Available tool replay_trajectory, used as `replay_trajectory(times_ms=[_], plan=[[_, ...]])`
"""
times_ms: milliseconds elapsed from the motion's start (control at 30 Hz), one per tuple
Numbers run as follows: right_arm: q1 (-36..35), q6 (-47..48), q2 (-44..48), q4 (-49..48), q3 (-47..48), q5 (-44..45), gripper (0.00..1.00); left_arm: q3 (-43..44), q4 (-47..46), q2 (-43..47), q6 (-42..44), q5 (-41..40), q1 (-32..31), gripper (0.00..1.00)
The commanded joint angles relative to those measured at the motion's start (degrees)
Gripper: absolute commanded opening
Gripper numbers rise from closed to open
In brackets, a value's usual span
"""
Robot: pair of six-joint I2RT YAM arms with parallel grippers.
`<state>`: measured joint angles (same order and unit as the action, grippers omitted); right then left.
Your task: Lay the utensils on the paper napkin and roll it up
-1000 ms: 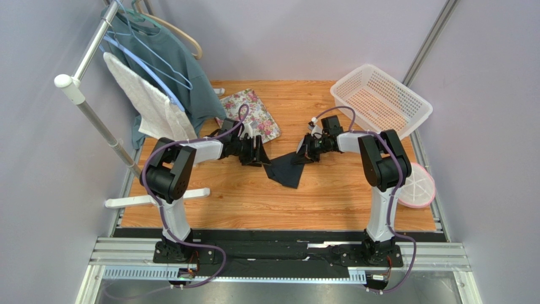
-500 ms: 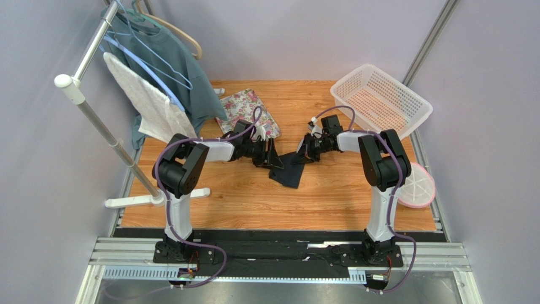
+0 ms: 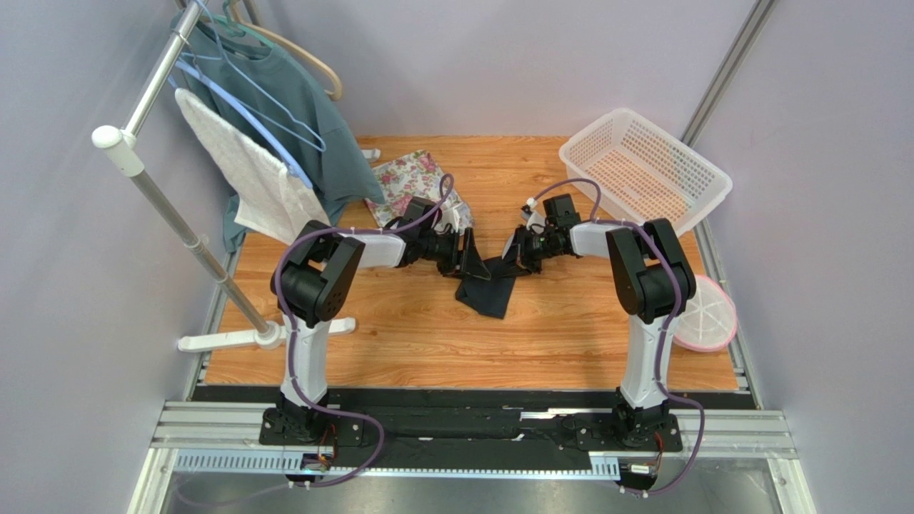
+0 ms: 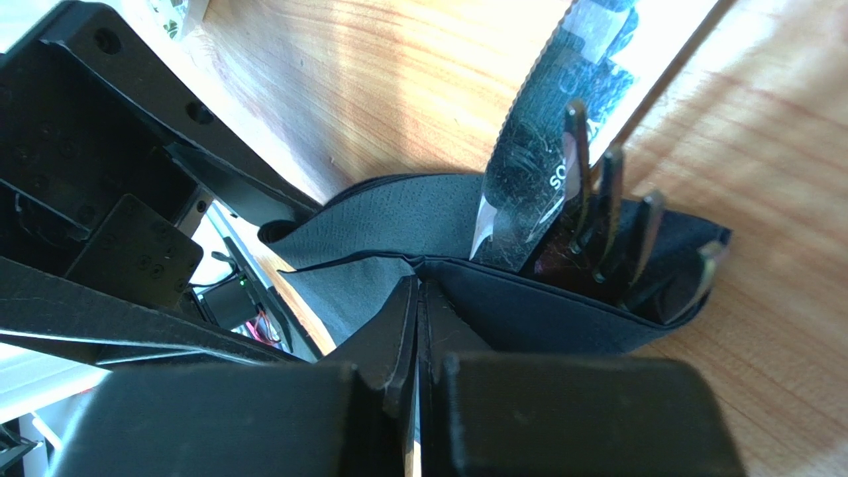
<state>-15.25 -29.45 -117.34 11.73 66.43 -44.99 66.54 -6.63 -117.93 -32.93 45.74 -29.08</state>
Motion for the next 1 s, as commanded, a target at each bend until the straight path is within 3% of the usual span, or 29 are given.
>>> replay_trajectory(times_ms=[0,200,500,767,933,967], plan=[[0.2,3.8,-2.8,3.2,-0.4,6.8,0.0,0.8,-1.4,-2.5,-0.5,3.2,-1.0,0.62],[0.2,3.8,-3.1,3.3,-0.5,6.7,0.0,0.2,-4.7,-2.7,-2.1,4.3,-2.0,0.68],[0.2,3.5,-3.0,3.0,-0.6,6.8,0.0,3.0,0.5,-5.3,-3.5,1.8,-2.1,0.69],[0.2,3.7,-3.1,3.1,-0.3,6.8,0.0,-5.6,6.4,3.7,-3.1,-7.0,1.5,0.65],[0.3,3.6,-3.2,2.9,-0.3,6.9,0.0,-9.8,7.0,5.1,-5.6,-2.7,1.7,0.65],[0.2,3.5,-3.2,2.8,-0.4,6.8,0.0,-10.3,3.1,4.7,-6.8,0.0,1.7,0.65]])
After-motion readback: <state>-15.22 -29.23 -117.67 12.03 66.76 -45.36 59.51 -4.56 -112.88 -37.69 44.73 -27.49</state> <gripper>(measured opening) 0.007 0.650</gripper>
